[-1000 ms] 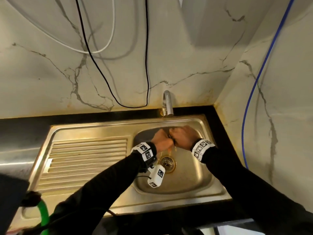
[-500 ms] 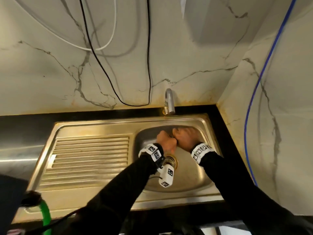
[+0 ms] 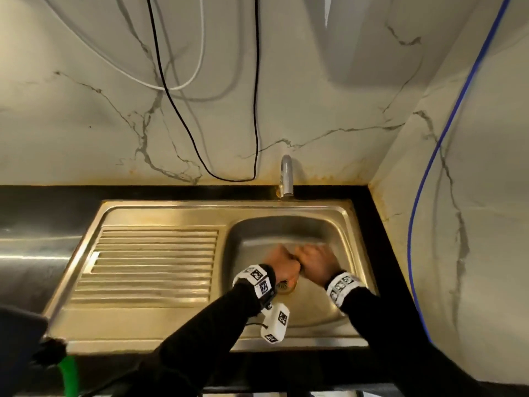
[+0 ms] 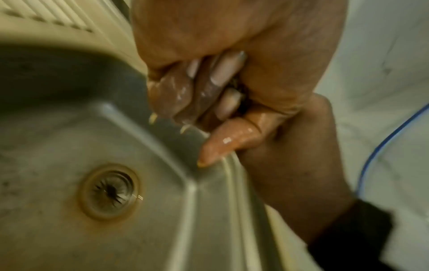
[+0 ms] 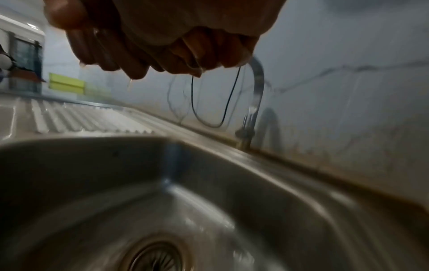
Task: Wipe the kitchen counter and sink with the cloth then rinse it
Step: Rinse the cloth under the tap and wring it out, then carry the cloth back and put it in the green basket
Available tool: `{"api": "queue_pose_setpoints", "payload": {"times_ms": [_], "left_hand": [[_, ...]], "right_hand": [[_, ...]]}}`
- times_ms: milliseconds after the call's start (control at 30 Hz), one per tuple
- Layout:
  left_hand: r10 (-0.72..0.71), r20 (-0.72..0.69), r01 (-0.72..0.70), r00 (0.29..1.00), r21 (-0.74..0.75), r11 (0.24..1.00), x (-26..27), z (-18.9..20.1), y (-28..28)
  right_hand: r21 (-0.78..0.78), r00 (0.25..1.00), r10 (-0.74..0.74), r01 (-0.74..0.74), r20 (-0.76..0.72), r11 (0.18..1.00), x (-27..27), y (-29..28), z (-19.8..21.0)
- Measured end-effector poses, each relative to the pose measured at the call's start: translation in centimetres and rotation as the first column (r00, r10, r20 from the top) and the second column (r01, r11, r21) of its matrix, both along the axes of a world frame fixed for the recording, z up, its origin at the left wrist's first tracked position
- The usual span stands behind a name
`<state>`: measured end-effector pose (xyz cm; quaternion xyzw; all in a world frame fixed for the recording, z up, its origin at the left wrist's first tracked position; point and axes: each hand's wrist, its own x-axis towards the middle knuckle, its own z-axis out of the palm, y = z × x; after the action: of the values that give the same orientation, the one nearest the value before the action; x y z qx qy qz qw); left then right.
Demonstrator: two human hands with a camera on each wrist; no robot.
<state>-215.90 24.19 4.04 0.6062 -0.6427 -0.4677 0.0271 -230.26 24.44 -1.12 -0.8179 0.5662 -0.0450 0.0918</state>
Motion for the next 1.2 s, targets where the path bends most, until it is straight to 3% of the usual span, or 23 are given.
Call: {"api": "queue_pose_setpoints", "payload": {"times_ms": [100,167,233,300,367,433,600,700,800,933,1067,1133,1200], "left_hand": [[-0.082,0.200,0.094,0.976,-0.048,0.994,0.3,-2.9,0.8],[-0.115,0.212,0.130,0.971,-0.057,0.990,1.2,-3.3,1.3],[-0.108,0.077,0.111,0.991,-0.028,0.993,2.6,-2.6,1.9],[0.017,-0.192,-0.001,0.981,0.082,0.997,4.3,-1.7,3.1],[0.241,-0.426,-0.169,0.872,0.201,0.965,5.8,-0.3,4.8],[0.420,-0.533,-0.342,0.735,0.244,0.907,7.1,0.1,6.0],[0.496,-0.667,-0.573,0.555,0.125,0.810,12.9,-0.3,9.0],[0.460,-0.709,-0.633,0.534,0.025,0.773,17.8,0.5,11.2],[0.452,-0.720,-0.684,0.526,-0.043,0.728,22.9,1.3,13.5],[0.464,-0.805,-0.782,0.368,0.002,0.624,29.4,2.1,16.6],[0.510,-0.815,-0.861,0.275,0.027,0.507,37.6,2.3,19.5],[0.561,-0.796,-0.884,0.228,0.073,0.462,42.0,2.7,21.1],[0.613,-0.757,-0.894,0.227,0.087,0.440,45.8,3.1,23.0]], "right_hand": [[0.188,0.998,-0.019,0.008,0.059,0.982,0.4,1.0,-1.3],[0.229,0.979,-0.009,-0.038,0.203,0.973,0.0,1.6,-0.6],[0.232,0.935,-0.053,-0.032,0.351,0.972,-0.3,2.1,0.5],[0.195,0.896,-0.047,-0.045,0.441,0.980,-0.3,2.4,1.3],[0.178,0.853,-0.051,-0.050,0.519,0.983,0.4,2.7,2.1],[0.174,0.792,-0.058,-0.062,0.608,0.983,1.5,2.9,2.9],[0.126,0.706,0.072,-0.224,0.705,0.966,6.5,3.2,5.3],[0.268,0.633,0.015,-0.349,0.774,0.898,10.3,3.0,7.5],[0.431,0.592,-0.056,-0.513,0.804,0.742,15.0,2.7,9.1],[0.523,0.537,-0.167,-0.626,0.827,0.579,23.2,2.8,9.2],[0.542,0.518,-0.206,-0.662,0.830,0.517,33.3,4.6,8.9],[0.499,0.510,-0.140,-0.683,0.848,0.533,38.6,5.9,8.7],[0.426,0.495,-0.043,-0.698,0.868,0.575,43.6,7.5,8.5]]}}
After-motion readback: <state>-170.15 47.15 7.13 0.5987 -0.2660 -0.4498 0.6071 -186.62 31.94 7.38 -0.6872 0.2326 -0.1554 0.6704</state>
